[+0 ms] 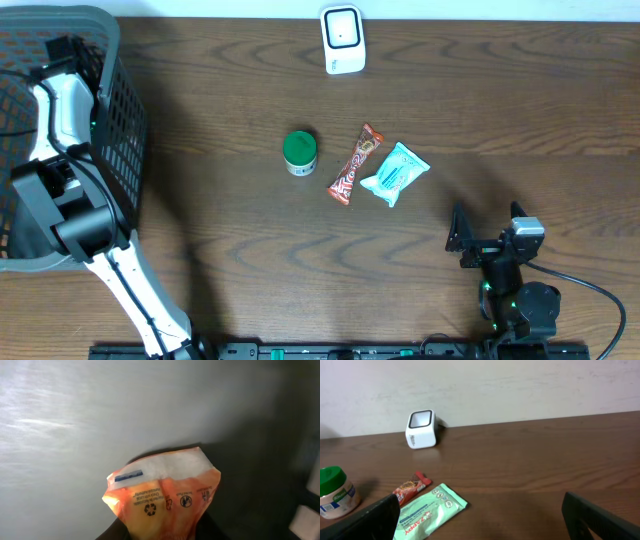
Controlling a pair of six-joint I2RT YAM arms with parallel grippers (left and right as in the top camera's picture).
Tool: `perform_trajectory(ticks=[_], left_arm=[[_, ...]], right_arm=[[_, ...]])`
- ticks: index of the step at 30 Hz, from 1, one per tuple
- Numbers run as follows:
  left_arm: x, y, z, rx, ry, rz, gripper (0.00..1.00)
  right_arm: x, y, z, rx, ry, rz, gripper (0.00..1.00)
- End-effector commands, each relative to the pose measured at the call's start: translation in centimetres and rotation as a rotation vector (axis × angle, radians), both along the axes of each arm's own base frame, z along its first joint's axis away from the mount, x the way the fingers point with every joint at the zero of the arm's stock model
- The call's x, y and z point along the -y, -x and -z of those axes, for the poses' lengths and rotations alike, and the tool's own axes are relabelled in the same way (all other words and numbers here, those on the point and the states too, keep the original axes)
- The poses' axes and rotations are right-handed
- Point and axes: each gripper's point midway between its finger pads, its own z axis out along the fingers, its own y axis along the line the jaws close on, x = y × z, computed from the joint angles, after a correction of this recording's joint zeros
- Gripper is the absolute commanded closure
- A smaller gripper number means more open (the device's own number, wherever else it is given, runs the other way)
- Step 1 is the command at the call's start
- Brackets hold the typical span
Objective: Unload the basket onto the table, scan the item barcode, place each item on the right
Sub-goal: 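Grasp the orange Kleenex tissue pack with the left gripper and lift, then carry the tissue pack with the left gripper toward the scanner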
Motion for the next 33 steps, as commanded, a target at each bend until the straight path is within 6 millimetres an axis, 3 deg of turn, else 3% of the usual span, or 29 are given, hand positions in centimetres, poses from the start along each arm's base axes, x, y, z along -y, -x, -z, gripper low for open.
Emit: perform_trajectory(ticks=[1,5,8,11,13,15,18,20,23,27,28,33], left_arm=[[-2.0,2.0,-2.7,-0.002,-0.019,0.001,0.79],[-4.2,3.7,-8.0,0.074,-0.065,-0.034,0.79],[-5.5,5.3,-13.7,0.179,-0.121,-0.047,0.79],[-5.0,6.5,-19.9,0.324,-0.153,-0.01,0.79],[-3.3,7.2,-24.3,0.436,-0.163,0.054,0.79],[-0.2,8.1,-27.9,0.527,-0.152,0.131,0.79],[5.4,9.4,-31.2,0.595,-0.121,0.239,0.79],[9.2,9.5,-32.4,0.62,-0.113,0.341,0.79],[16.8,8.6,-33.2,0.655,-0.07,0.558,0.79],[25.5,6.6,-31.9,0.64,-0.073,0.781,0.79],[29.0,5.9,-30.9,0.627,-0.07,0.861,0.79],[39.7,4.4,-25.9,0.573,-0.029,1.118,0.79]], right_arm=[[-0.2,0.0,0.1,-0.003,0.01,-0.01,0.01],[-0.2,0.0,0.1,-0.003,0.01,-0.01,0.01],[-0.2,0.0,0.1,-0.003,0.01,-0.01,0.01],[-0.2,0.0,0.1,-0.003,0.01,-0.01,0.01],[-0.2,0.0,0.1,-0.003,0.01,-0.01,0.01],[-0.2,0.0,0.1,-0.003,0.01,-0.01,0.01],[-0.2,0.0,0.1,-0.003,0.01,-0.01,0.01],[-0.2,0.0,0.1,-0.003,0.01,-0.01,0.01],[-0.2,0.0,0.1,-0.003,0.01,-0.01,0.01],[-0.2,0.0,0.1,-0.003,0.01,-0.01,0.01],[-0.2,0.0,0.1,-0.003,0.01,-0.01,0.01],[-0.2,0.0,0.1,-0.003,0.01,-0.01,0.01]])
